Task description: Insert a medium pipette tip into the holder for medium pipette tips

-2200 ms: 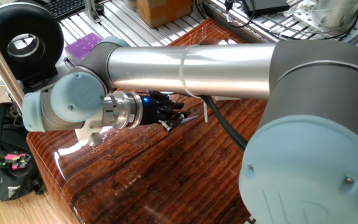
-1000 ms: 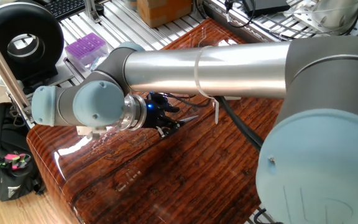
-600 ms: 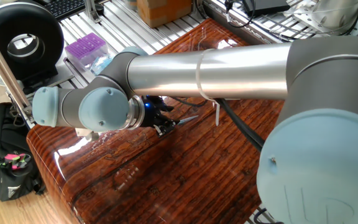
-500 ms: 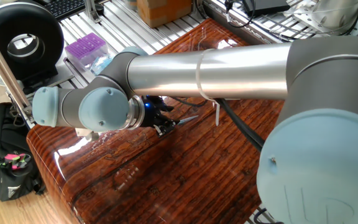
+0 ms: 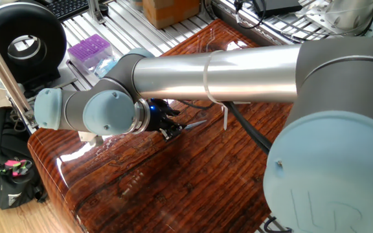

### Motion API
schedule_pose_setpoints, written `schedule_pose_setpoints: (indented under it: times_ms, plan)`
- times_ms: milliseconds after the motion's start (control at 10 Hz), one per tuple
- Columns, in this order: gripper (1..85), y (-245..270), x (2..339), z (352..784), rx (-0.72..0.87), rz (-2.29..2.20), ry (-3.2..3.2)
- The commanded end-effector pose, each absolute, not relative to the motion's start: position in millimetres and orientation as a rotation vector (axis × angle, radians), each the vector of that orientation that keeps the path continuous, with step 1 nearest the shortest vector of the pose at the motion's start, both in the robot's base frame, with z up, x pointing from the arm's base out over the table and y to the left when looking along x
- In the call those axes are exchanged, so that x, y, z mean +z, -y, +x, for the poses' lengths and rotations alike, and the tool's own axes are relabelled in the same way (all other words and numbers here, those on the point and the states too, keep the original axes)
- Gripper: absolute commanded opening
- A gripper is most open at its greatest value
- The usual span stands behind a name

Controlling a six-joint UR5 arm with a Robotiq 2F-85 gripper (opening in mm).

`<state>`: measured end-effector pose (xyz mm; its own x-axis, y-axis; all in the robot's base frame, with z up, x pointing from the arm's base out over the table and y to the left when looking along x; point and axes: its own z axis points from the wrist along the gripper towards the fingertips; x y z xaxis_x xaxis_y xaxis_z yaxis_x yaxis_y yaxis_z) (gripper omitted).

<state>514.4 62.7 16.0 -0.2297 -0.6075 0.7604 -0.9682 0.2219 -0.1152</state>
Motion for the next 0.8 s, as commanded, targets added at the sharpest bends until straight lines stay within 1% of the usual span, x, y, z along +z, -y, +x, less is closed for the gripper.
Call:
schedule_pose_setpoints:
  times_ms: [0,200,700]
  plan:
    - [44.0,-63.3,17.4,507.0,0.770,1.472,1.884]
    - [43.7,-58.7,17.0,507.0,0.792,1.475,1.868]
    - [43.3,-53.5,13.3,500.9,0.757,1.488,1.857]
